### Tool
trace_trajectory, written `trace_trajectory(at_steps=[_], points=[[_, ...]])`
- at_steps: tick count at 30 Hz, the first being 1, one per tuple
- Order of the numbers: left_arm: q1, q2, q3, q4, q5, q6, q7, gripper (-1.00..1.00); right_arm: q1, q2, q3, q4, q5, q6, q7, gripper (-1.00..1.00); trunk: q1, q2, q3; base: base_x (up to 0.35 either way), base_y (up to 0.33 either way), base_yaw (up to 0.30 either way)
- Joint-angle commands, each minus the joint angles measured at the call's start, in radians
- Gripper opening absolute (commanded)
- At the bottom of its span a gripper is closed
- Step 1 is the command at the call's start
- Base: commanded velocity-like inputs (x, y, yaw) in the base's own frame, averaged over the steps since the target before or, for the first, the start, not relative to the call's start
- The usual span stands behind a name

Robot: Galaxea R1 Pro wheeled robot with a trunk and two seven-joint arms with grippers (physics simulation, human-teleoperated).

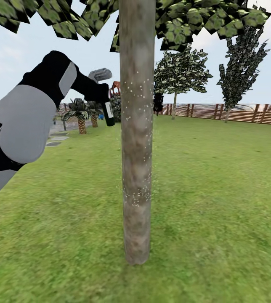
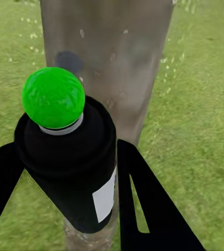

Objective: In the garden, pick up the pesticide atomizer on the floor and spray pesticide onto both trees until each tree trunk is fully covered.

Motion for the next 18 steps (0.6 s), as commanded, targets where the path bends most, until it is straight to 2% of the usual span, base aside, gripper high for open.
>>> trace_trajectory(at_steps=[1, 4, 6, 10, 13, 16, 18], points=[[0.0, 0.0, 0.002, 0.005, 0.0, 0.0, 0.0, -1.0, 0.0, 0.0, 0.0, 0.0, 0.0, 0.0, 0.0, 1.0, 0.0, 0.0, 0.0, 0.0, 0.0, 0.0], [0.0, -0.002, 0.005, 0.159, 0.001, -0.006, 0.002, -1.0, 0.0, 0.0, 0.0, 0.0, 0.0, 0.0, 0.0, 1.0, 0.0, 0.0, 0.0, 0.0, 0.0, 0.0], [0.001, -0.001, 0.005, 0.219, 0.001, -0.034, 0.003, -1.0, 0.0, 0.0, 0.0, 0.0, 0.0, 0.0, 0.0, 1.0, 0.0, 0.0, 0.0, 0.0, 0.0, 0.0], [0.011, 0.001, 0.005, 0.251, 0.0, -0.071, 0.003, -1.0, 0.0, 0.0, 0.0, 0.0, 0.0, 0.0, 0.0, 1.0, 0.0, 0.0, 0.0, 0.0, 0.0, 0.0], [0.046, 0.001, 0.005, 0.26, 0.0, -0.107, 0.004, -1.0, 0.0, 0.0, 0.0, 0.0, 0.0, 0.0, 0.0, 1.0, 0.0, 0.0, 0.0, 0.0, 0.0, 0.0], [0.114, -0.003, 0.006, 0.264, 0.002, -0.15, 0.004, -1.0, 0.0, 0.0, 0.0, 0.0, 0.0, 0.0, 0.0, 1.0, 0.0, 0.0, 0.0, 0.0, 0.0, 0.0], [0.135, -0.017, 0.006, 0.27, 0.003, -0.165, 0.004, -1.0, 0.0, 0.0, 0.0, 0.0, 0.0, 0.0, 0.0, 1.0, 0.0, 0.0, 0.0, 0.0, 0.0, 0.0]])
